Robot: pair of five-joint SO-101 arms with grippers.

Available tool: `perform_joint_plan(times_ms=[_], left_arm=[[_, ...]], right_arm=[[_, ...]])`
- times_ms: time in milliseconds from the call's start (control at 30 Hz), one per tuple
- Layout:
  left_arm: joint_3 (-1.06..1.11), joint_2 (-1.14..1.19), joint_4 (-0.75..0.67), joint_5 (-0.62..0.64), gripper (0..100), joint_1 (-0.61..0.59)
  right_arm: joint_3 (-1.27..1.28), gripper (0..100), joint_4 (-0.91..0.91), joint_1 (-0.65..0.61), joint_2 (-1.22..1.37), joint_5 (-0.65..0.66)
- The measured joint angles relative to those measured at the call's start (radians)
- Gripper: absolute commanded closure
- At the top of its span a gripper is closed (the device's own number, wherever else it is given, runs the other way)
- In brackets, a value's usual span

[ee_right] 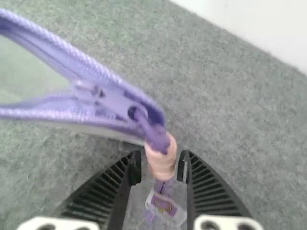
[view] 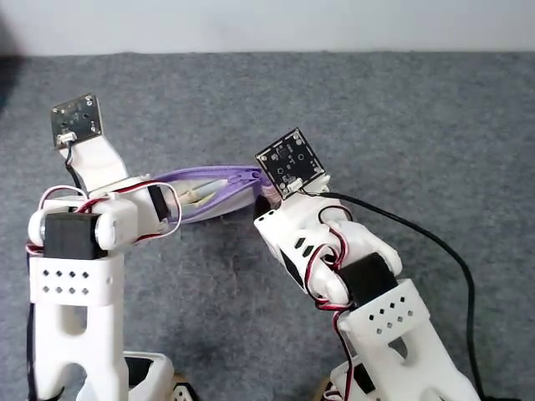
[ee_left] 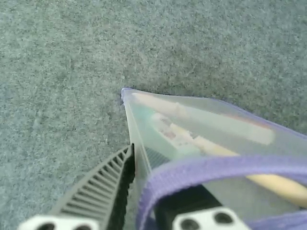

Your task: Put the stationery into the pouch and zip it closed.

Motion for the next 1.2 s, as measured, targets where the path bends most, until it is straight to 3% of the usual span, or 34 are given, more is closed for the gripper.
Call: perform_joint_plan(times_ms=[500, 733, 1200], left_arm=[[0.000, 0.000, 0.000, 0.000, 99, 0.000], [0.000, 0.000, 0.000, 0.000, 99, 0.000], [-0.051, -0.014, 0.034, -0.002, 96, 0.002]], right_arm=[[0.000, 87.1, -0.044, 0.000, 0.011, 0.006], [0.000, 99.1, -0.044, 0.005, 0.011, 0.006], [0.000, 99.1, -0.044, 0.035, -0.063, 0.063]])
